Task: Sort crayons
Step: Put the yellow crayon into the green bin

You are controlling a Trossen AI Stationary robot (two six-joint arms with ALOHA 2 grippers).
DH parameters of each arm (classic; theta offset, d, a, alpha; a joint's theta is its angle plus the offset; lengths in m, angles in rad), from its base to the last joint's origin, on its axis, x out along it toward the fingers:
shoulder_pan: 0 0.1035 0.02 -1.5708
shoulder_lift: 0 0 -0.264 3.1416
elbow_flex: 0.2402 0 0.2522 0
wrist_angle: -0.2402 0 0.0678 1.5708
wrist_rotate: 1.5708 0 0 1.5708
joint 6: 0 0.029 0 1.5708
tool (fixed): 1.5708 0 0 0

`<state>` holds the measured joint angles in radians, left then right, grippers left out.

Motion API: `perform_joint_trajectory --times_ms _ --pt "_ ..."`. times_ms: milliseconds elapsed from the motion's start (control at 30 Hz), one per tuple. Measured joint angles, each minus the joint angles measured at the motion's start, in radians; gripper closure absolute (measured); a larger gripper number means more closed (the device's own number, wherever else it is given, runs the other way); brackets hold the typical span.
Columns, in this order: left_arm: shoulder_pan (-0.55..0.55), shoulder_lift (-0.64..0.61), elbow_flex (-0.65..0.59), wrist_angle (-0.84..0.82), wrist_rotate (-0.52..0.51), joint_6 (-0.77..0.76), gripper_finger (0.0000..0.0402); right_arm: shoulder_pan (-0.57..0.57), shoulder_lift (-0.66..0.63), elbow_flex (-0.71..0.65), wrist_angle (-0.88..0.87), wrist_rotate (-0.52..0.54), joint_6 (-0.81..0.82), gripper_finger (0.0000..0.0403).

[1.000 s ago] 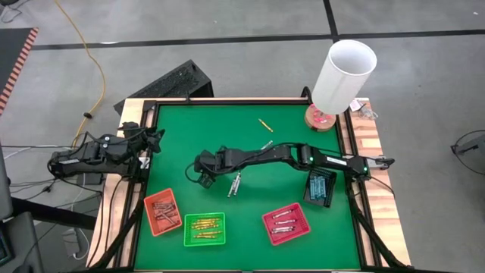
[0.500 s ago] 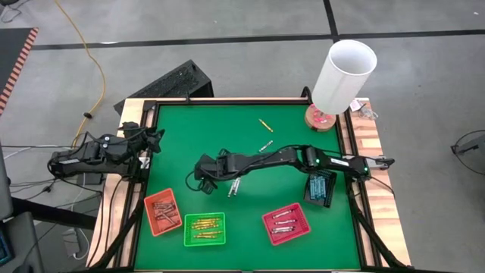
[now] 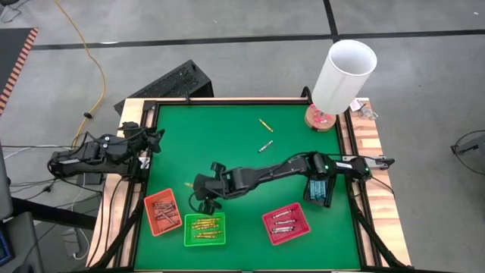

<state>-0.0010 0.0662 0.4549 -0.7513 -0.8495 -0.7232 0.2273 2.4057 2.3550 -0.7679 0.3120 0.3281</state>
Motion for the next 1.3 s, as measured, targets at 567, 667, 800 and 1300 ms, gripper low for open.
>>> perform_joint_trajectory --times_ms 567,667,800,1300 --pt "0.000 0.000 0.000 0.000 0.001 -0.006 0.0178 0.066 -0.003 0.000 -0.016 -0.339 0.033 0.0403" --pt "0.000 0.000 0.000 0.000 0.001 -0.006 0.0178 0.065 -0.003 -0.012 -0.017 -0.406 0.075 0.0403" --pt "0.000 0.000 0.000 0.000 0.001 -0.007 0.0178 0.062 0.003 -0.023 -0.028 -0.462 0.116 0.0403" --pt "0.000 0.000 0.000 -0.002 0.001 -0.007 0.0178 0.006 0.070 -0.022 -0.001 -0.659 0.162 0.0403"
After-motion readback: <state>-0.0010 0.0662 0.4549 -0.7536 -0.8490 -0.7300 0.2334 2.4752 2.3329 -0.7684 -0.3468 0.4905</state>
